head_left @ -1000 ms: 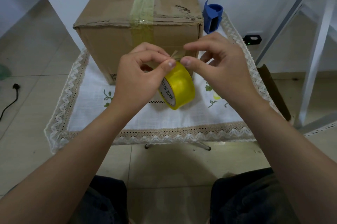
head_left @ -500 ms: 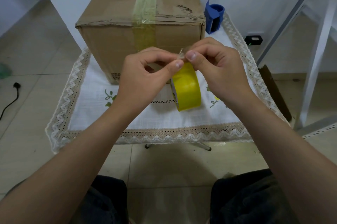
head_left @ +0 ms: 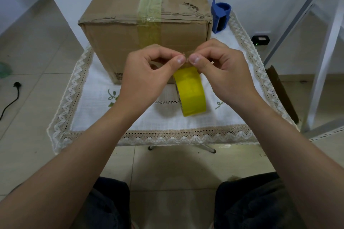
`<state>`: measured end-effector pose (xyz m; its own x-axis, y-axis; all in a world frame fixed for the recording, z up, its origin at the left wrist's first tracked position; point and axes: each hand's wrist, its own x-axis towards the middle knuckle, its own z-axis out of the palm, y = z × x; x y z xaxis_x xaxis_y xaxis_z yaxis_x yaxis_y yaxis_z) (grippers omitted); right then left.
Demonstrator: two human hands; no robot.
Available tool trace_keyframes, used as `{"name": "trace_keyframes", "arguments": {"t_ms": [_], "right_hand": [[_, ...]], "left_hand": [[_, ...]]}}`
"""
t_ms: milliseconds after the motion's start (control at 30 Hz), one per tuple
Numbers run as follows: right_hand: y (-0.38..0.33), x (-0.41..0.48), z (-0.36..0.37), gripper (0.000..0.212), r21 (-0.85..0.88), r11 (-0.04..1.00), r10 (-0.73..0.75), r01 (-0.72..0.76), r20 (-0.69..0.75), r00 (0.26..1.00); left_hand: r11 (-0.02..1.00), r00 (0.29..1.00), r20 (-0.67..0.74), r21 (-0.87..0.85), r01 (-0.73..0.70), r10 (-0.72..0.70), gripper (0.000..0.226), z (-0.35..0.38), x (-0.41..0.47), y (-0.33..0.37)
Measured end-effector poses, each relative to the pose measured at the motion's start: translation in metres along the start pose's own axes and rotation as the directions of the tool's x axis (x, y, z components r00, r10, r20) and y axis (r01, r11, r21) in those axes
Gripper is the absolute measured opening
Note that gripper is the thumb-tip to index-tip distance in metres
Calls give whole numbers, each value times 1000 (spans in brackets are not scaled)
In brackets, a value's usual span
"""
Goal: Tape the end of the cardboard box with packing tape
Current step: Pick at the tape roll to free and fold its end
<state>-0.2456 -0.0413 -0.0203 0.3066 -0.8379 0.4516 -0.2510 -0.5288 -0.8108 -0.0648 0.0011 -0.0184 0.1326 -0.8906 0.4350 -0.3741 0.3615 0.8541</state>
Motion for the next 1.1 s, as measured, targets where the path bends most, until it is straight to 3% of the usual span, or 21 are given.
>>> {"name": "trace_keyframes", "arguments": {"t_ms": [233,333,400,500,667,900,1100], "right_hand": [[-3,0,-3,27,19,980,200,-200,-36,979],[-1,0,-3,20,12,970,243,-243,-56,968],[-1,0,-4,7,-6,977,213,-215,-122,969],[-4,-2,-6,6,-21,998,49,-55,-221,974],[-1,-5,-1,14,-234,951,-229,203,-86,970],[13,-3,2,19,-297,929,-246,223,-43,968],[10,-3,5,15,-211,961,-182,179,7,983]], "left_hand": [[995,1000,7,101,-5,5,6,2,-1,-2],[994,1000,10,110,8,-9,6,2,-1,-3],[994,1000,-1,105,19,-19,7,1,-1,-3],[995,999,-26,96,37,-34,8,-3,1,-3],[993,999,-13,114,32,-30,6,-4,1,-3],[993,1000,24,116,-21,18,8,-5,2,-1],[990,998,32,124,-62,58,5,-6,2,-3]]}}
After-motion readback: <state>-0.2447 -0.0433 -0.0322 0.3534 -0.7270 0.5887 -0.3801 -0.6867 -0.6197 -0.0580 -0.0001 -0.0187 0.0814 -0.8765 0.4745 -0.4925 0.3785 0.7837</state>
